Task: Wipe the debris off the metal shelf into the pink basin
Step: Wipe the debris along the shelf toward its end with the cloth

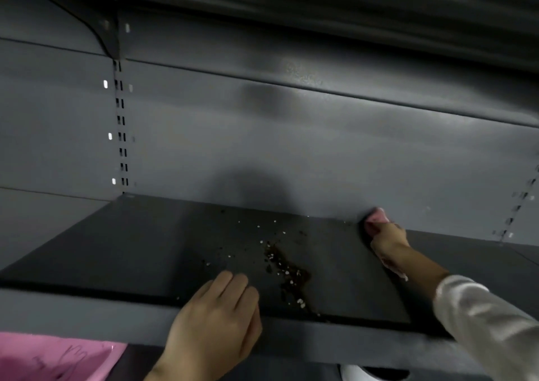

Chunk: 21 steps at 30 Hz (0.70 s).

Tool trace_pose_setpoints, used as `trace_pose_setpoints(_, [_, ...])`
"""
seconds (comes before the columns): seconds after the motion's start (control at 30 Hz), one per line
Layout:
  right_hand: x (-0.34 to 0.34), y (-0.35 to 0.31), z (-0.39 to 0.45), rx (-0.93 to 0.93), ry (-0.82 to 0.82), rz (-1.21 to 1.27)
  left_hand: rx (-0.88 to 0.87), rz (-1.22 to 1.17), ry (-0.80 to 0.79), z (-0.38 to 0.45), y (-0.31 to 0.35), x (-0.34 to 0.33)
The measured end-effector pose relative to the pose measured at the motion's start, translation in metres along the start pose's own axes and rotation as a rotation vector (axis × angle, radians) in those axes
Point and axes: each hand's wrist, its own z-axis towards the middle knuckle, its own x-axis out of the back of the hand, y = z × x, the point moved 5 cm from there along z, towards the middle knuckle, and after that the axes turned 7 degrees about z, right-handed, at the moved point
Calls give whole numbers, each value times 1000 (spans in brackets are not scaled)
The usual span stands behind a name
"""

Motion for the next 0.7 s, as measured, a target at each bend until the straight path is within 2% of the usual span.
trace_pose_setpoints(0.1, [-51,-56,-12,198,-159,-11,5,14,19,0,0,1])
trace_pose_setpoints(0.27, [-104,-126,-67,506,-343,239,3,1,12,1,0,2])
trace_pose_setpoints(0.4, [-105,-136,-82,699,-460,133,-13,9,2,1,-6,7])
trace_pose_setpoints(0.47, [-88,-131,-63,692,-407,142,13,43,-9,-1,-17,11])
trace_pose_setpoints(0.6, [-43,-98,-9,524,-229,182,61,51,-31,-3,-33,15])
trace_pose_setpoints(0.7, [-51,-85,1,460,-193,171,51,56,-24,-2,-29,13])
